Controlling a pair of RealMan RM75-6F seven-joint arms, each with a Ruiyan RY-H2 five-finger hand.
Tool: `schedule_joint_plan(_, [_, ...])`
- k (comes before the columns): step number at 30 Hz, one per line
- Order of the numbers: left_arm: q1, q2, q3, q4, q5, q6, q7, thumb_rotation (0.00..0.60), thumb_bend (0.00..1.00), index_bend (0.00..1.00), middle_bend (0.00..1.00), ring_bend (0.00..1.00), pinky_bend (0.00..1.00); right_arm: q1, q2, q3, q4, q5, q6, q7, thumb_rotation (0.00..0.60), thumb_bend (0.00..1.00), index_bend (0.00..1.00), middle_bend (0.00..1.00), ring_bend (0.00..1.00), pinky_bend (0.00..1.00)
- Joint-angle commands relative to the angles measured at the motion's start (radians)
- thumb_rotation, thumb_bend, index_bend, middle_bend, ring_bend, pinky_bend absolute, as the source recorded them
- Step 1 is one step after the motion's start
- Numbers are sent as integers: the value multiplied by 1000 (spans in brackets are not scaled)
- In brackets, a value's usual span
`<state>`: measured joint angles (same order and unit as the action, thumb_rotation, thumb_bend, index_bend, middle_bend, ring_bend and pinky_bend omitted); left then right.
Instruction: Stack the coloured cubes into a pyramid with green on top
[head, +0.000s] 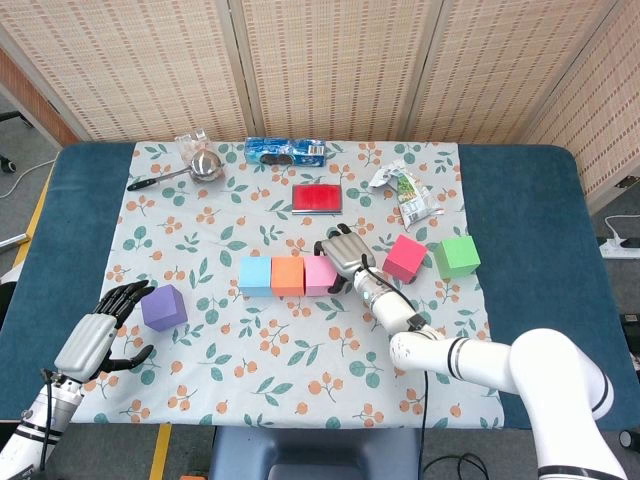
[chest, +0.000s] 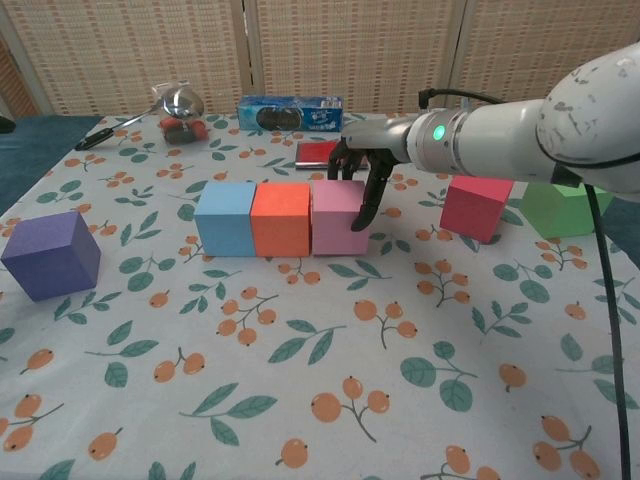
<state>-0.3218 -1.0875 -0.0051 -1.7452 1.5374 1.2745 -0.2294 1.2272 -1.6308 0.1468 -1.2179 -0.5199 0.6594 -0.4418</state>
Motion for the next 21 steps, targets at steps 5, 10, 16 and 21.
schedule_joint_plan(5, [2,0,2,10,7,0,-14,600,316,94,20,0,59,10,-19,-3,22,21,0,-18,600,40,444,412,158,0])
schedule_joint_plan(10, [4,-1,2,16,9,1,-24,600,316,89,16,0,59,13,-29,-2,32,29,-1,-24,600,40,440,411,158,0])
schedule_joint_plan(16, [4,-3,2,22,14,0,-32,600,315,87,15,0,60,14,-35,-2,35,32,4,-31,600,40,433,411,158,0])
schedule_joint_plan(21, [5,-1,3,23,18,2,-34,600,315,87,15,0,59,13,-37,1,33,32,7,-33,600,41,433,411,158,0])
